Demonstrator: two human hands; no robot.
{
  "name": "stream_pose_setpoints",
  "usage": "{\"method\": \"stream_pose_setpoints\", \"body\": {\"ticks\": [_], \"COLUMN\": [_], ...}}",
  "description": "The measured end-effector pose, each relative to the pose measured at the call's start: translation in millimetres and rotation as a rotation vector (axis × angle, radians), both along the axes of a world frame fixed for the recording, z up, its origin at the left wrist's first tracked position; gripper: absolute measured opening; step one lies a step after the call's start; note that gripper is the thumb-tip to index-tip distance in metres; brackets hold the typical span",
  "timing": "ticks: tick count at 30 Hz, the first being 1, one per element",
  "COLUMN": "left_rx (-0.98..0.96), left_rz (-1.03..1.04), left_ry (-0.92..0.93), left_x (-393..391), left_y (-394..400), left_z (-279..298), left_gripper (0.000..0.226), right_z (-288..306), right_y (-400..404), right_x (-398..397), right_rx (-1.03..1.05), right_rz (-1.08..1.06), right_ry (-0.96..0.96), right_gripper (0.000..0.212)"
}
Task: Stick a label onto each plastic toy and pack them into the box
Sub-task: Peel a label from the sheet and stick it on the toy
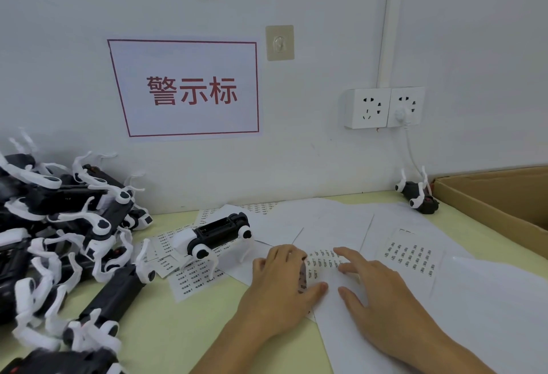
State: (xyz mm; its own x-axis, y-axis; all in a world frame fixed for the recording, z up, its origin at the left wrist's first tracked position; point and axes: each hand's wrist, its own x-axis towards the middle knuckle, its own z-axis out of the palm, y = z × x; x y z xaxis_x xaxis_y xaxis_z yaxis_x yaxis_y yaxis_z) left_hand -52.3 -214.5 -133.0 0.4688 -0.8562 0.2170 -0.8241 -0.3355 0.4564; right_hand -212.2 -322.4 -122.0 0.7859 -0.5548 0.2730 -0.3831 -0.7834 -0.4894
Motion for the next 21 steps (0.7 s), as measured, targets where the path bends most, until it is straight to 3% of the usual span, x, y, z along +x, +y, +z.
{"method": "stream_pose_setpoints", "body": {"ticks": [7, 12, 15, 21], "left_rx": [-0.363, -0.522, -0.502, -0.454], "left_rz": [-0.024, 0.023, 0.056, -0.013], "left_ry": [0.446, 0.796, 0.85, 0.81], "left_x": [-6.9, -14.3, -17.0, -19.5], "left_y": [0.9, -3.1, -1.5, -0.3], "left_z": [16.0, 24.5, 23.4, 23.5], "left_gripper": [0.059, 0.056, 0.052, 0.054], "right_z": [0.5, 9.2, 16.9, 19.6], "right_y": [0.1, -2.8, -3.6, 1.1], "right_x": [5.3, 5.6, 2.4, 1.2], "right_rx": [0.125, 0.512, 0.694, 0.77], "right_rz": [-0.045, -0.172, -0.156, -0.117], "right_ry": [-0.15, -0.427, -0.475, -0.468], "right_gripper": [0.061, 0.048, 0.011, 0.015]}}
